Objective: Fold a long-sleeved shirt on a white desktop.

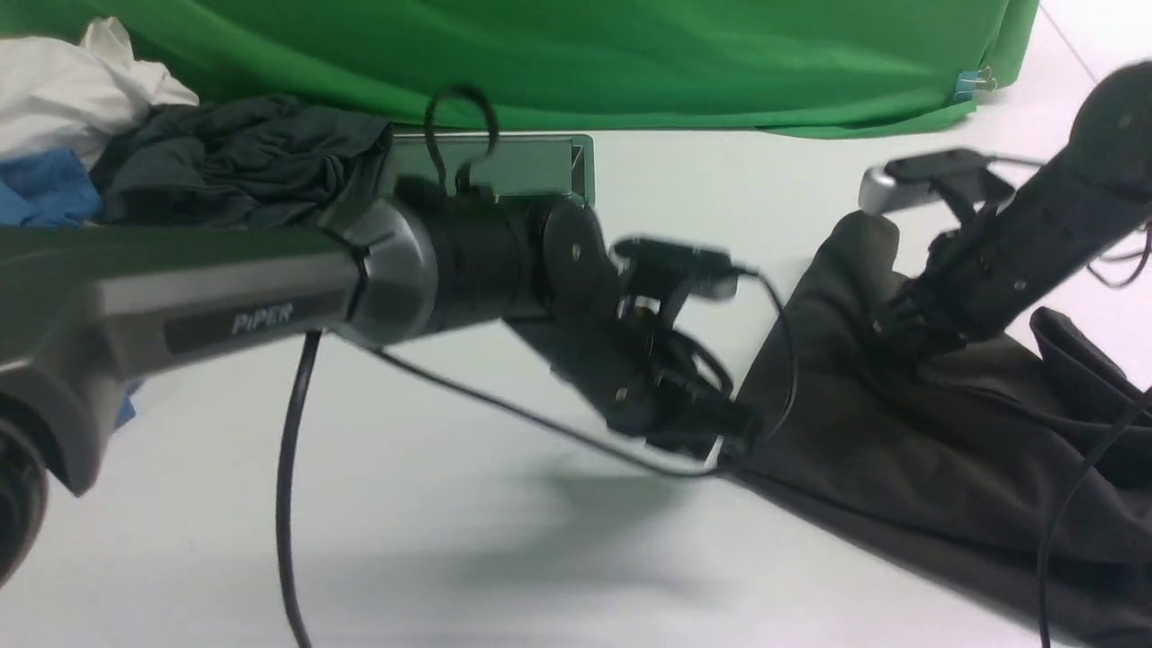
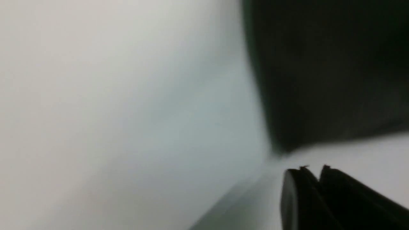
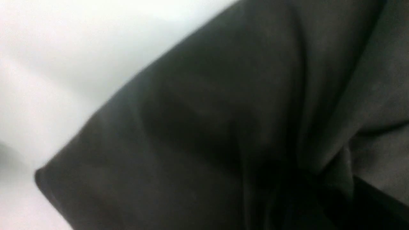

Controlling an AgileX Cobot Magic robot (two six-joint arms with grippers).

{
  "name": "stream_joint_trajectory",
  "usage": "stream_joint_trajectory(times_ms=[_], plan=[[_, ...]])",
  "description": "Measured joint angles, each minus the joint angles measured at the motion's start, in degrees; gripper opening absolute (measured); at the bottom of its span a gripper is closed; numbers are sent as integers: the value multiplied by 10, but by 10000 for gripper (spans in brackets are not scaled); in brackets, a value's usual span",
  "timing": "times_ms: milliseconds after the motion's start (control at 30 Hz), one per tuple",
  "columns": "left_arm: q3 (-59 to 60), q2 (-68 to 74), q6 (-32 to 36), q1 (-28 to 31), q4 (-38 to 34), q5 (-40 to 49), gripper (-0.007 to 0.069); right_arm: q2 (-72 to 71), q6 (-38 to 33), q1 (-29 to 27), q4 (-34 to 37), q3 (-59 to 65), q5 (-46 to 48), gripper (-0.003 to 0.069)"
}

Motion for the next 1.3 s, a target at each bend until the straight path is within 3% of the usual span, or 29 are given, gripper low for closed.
stream_joint_trajectory(times_ms=[67, 167, 267, 367, 533, 700, 767, 900, 967, 1133, 1300], plan=[[-9, 3, -3, -1, 1, -2, 175, 0, 5, 0, -1, 0, -2, 266], [-45, 20, -13, -9, 1, -10, 340, -4, 17, 0, -3, 0, -2, 327], [-74, 47, -37, -13, 0, -13, 507, -20, 22, 0, -3, 0, -2, 338], [-90, 80, -47, -12, 5, -5, 626, -40, 22, 0, -3, 0, -2, 340], [-110, 115, -47, -7, -15, 8, 685, -78, 23, 0, -4, 0, -17, 341], [-114, 122, -4, -1, -56, 13, 617, -92, 28, 0, -6, 0, -21, 341], [-114, 126, 33, 0, -86, 23, 465, -94, 49, 0, -11, 0, -22, 341], [-114, 133, 46, 3, -103, 52, 148, -94, 64, 0, -15, 0, -13, 341], [-114, 134, 45, 9, -108, 67, 83, -94, 67, 0, -15, 0, -11, 341], [-92, 119, 49, 48, -120, 108, 76, -94, 67, 1, -1, 0, -9, 341], [72, 19, 61, 97, -113, 66, 76, -94, 63, 36, 22, 0, -13, 341]])
